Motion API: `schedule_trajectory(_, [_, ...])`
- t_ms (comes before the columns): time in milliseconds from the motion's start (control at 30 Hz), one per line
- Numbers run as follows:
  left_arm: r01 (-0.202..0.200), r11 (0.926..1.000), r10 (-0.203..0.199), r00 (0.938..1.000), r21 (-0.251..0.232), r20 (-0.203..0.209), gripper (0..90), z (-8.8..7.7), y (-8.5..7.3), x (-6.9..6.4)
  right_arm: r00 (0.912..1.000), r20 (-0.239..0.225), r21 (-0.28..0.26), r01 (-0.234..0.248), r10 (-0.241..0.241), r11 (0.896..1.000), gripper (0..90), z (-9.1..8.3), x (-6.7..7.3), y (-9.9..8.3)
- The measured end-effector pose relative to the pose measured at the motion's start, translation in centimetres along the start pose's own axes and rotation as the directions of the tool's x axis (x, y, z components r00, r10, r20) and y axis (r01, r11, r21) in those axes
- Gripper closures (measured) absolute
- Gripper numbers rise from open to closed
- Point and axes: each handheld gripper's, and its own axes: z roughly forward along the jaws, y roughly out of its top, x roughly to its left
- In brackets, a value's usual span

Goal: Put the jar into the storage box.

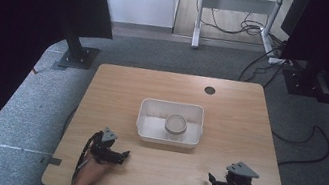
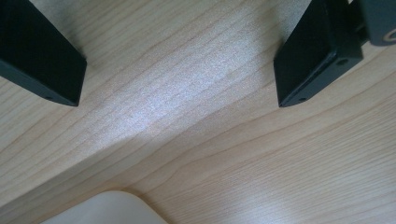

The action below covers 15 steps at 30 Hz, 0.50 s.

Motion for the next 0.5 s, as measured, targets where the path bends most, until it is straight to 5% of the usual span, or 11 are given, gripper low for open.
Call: schedule_trajectory(500, [0.0, 1.0, 0.0, 1.0, 0.0, 0.0, 2.3, 0.0, 0.0, 0.0, 0.9998, 0.008, 0.061, -0.018, 0.017, 0.998, 4.8, 0.5, 0.0, -1.5])
